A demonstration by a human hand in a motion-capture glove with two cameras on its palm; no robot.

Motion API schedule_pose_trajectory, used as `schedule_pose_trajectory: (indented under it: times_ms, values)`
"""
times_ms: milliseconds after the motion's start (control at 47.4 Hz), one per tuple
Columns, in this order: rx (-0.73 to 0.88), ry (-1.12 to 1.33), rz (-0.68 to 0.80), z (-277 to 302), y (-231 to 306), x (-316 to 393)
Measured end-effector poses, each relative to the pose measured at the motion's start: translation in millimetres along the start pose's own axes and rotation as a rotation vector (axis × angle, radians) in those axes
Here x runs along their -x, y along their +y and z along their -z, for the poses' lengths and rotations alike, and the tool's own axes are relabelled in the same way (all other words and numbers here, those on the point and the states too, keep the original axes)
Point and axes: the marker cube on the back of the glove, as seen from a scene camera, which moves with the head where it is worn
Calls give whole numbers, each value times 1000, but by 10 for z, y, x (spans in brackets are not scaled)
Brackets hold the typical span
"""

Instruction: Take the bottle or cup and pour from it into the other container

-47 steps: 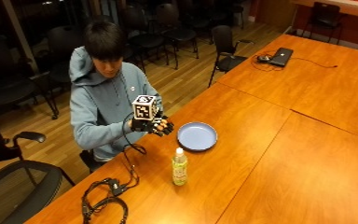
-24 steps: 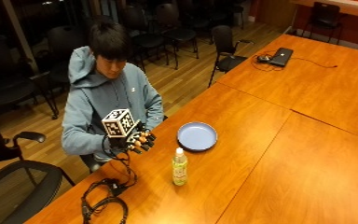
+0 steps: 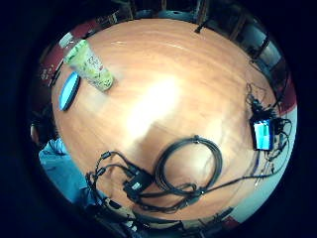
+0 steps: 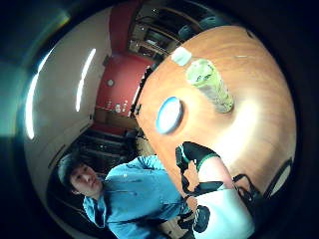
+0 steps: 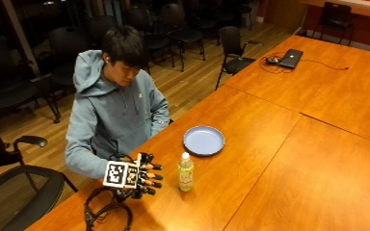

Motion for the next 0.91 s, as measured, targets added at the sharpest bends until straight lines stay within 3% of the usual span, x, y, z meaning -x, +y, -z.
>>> schedule_pose_trajectory:
  times_ms: [295, 612, 907]
  values:
    - [35, -362, 2, -429, -514, -223]
    - [97, -586, 91, -1200, -1043, 119]
    - [-66, -735, 90, -1536, -1298, 501]
